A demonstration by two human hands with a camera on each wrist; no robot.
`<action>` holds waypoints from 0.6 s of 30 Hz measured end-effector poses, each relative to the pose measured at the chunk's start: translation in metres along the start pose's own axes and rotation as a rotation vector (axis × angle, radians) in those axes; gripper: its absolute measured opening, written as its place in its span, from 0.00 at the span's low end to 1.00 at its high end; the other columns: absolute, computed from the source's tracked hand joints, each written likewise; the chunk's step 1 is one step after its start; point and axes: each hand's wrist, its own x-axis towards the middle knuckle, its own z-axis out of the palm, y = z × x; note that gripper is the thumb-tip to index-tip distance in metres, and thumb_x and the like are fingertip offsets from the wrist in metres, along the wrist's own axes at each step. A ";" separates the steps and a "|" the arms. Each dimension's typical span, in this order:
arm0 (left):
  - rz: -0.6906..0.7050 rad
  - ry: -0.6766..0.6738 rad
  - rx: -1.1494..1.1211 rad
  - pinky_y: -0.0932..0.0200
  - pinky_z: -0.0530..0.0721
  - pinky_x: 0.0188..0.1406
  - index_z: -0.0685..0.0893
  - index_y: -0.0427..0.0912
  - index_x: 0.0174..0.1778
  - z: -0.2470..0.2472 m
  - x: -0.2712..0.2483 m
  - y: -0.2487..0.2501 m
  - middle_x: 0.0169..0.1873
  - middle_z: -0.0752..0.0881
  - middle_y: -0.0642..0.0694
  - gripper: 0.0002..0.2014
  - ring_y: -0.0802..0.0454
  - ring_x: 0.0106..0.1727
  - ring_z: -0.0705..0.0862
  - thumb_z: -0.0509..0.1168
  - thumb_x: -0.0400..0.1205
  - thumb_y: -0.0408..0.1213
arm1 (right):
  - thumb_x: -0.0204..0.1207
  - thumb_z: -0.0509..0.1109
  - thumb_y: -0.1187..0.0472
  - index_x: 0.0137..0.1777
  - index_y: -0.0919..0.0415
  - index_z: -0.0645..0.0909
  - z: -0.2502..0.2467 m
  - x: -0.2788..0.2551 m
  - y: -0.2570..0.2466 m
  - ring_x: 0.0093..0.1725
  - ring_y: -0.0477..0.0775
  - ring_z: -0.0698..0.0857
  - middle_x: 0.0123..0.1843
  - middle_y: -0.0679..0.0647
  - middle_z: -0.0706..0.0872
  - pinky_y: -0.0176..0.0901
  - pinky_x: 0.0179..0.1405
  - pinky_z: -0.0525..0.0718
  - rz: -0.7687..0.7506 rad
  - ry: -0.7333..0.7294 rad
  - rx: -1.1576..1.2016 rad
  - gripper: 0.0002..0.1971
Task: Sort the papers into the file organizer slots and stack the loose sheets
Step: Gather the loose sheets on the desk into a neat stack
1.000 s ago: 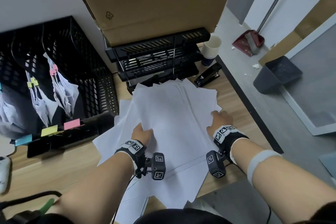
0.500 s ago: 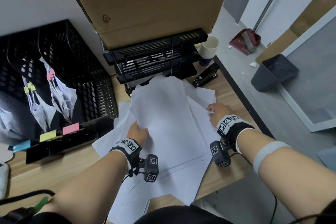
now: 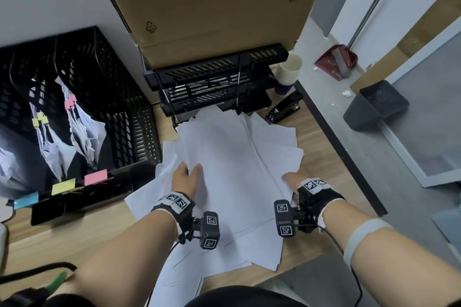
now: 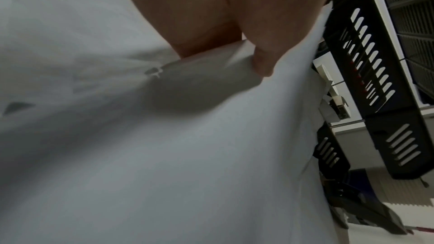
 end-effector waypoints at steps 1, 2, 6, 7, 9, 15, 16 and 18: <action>0.018 0.015 0.008 0.54 0.76 0.46 0.80 0.37 0.47 0.000 0.000 0.003 0.34 0.80 0.47 0.09 0.45 0.44 0.79 0.64 0.87 0.40 | 0.77 0.59 0.70 0.43 0.65 0.75 0.001 -0.002 0.002 0.32 0.57 0.77 0.34 0.58 0.78 0.40 0.30 0.75 -0.035 0.015 -0.013 0.04; 0.024 0.023 0.026 0.51 0.78 0.46 0.80 0.34 0.47 0.000 0.001 0.005 0.33 0.78 0.45 0.12 0.44 0.44 0.78 0.63 0.87 0.41 | 0.77 0.57 0.71 0.36 0.63 0.72 0.001 0.000 0.003 0.30 0.55 0.75 0.32 0.56 0.76 0.39 0.28 0.71 -0.065 0.039 -0.020 0.09; 0.032 0.058 0.047 0.48 0.79 0.57 0.81 0.32 0.52 -0.008 0.005 0.017 0.46 0.84 0.36 0.15 0.40 0.50 0.81 0.62 0.88 0.44 | 0.78 0.57 0.67 0.47 0.57 0.80 -0.011 -0.002 -0.002 0.39 0.56 0.83 0.42 0.56 0.85 0.39 0.35 0.78 -0.163 0.056 0.080 0.10; 0.006 0.052 0.035 0.50 0.77 0.54 0.79 0.34 0.46 -0.011 0.006 0.019 0.41 0.81 0.38 0.15 0.42 0.48 0.80 0.61 0.88 0.44 | 0.78 0.57 0.66 0.55 0.57 0.80 -0.015 -0.003 -0.003 0.42 0.57 0.84 0.48 0.56 0.87 0.39 0.36 0.79 -0.178 0.051 0.099 0.12; -0.035 0.022 0.034 0.50 0.76 0.51 0.72 0.38 0.37 -0.015 0.006 0.021 0.33 0.74 0.44 0.17 0.45 0.45 0.76 0.61 0.88 0.45 | 0.79 0.56 0.67 0.65 0.56 0.79 -0.018 -0.006 -0.006 0.45 0.56 0.84 0.59 0.57 0.86 0.37 0.32 0.77 -0.212 0.035 0.098 0.18; -0.068 -0.218 0.164 0.48 0.83 0.60 0.79 0.42 0.47 -0.003 -0.003 0.014 0.42 0.84 0.43 0.11 0.45 0.49 0.83 0.66 0.84 0.47 | 0.84 0.59 0.58 0.72 0.62 0.77 0.000 -0.016 -0.015 0.63 0.64 0.83 0.70 0.64 0.82 0.51 0.64 0.80 -0.236 -0.038 0.142 0.19; -0.080 -0.259 0.123 0.44 0.84 0.64 0.81 0.43 0.50 0.002 -0.003 0.008 0.48 0.88 0.41 0.14 0.42 0.53 0.86 0.71 0.79 0.49 | 0.84 0.59 0.50 0.77 0.61 0.72 0.007 -0.012 -0.012 0.72 0.65 0.78 0.76 0.62 0.77 0.55 0.73 0.75 -0.198 -0.087 0.166 0.24; -0.124 -0.330 0.039 0.35 0.84 0.66 0.84 0.47 0.53 0.009 -0.001 -0.005 0.54 0.91 0.39 0.19 0.37 0.58 0.89 0.77 0.70 0.47 | 0.71 0.62 0.26 0.82 0.56 0.64 0.022 0.011 0.003 0.80 0.62 0.70 0.82 0.56 0.70 0.60 0.80 0.66 -0.117 -0.165 0.250 0.46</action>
